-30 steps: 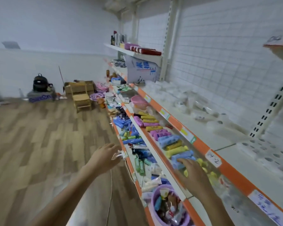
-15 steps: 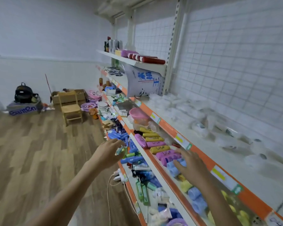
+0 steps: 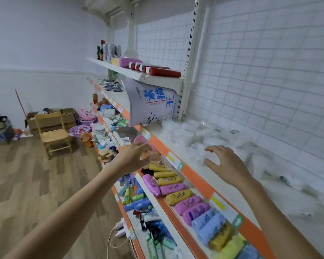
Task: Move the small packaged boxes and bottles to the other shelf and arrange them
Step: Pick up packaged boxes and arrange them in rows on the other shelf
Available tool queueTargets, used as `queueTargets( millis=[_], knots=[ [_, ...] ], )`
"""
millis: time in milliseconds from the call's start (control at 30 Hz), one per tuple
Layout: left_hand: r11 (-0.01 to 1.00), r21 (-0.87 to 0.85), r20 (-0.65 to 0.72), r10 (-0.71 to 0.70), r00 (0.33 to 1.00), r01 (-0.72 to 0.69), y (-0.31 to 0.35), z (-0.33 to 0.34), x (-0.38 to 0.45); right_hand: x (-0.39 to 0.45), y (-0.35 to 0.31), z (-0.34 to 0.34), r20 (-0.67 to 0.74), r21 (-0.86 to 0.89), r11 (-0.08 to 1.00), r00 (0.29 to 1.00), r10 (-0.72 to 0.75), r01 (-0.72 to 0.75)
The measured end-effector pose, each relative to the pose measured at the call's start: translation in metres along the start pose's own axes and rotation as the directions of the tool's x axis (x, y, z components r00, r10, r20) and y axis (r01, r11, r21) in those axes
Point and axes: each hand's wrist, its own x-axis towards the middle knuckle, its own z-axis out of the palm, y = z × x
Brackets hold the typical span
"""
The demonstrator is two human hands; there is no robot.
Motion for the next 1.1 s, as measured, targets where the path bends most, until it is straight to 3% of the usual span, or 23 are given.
queueTargets(
  millis=[200,467,667,833,1000,1100],
  knots=[
    [0.996,-0.083,0.017,0.046,0.999,-0.044,-0.026,0.015,0.125,0.100,0.053,0.012,0.009,0.146,0.983,0.994,0.108,-0.108],
    [0.978,-0.207,0.164,0.037,0.986,-0.002,-0.066,0.053,0.268,0.218,0.090,0.031,0.095,0.133,0.965,0.972,0.214,-0.226],
    [0.984,-0.171,0.309,0.098,0.946,-0.046,-0.098,0.096,0.344,0.273,0.093,0.071,0.176,0.109,0.921,0.919,0.352,-0.373],
    [0.976,-0.157,0.487,0.208,0.848,-0.149,-0.123,0.122,0.383,0.309,0.092,0.095,0.194,0.089,0.871,0.867,0.460,-0.483],
    [0.938,-0.145,0.716,0.320,0.620,-0.316,-0.132,0.137,0.405,0.331,0.089,0.115,0.238,-0.033,0.817,0.790,0.566,-0.575],
    [0.905,-0.142,0.732,0.369,0.572,-0.402,-0.131,0.148,0.409,0.334,0.085,0.123,0.175,-0.116,0.789,0.769,0.615,-0.604]
  ],
)
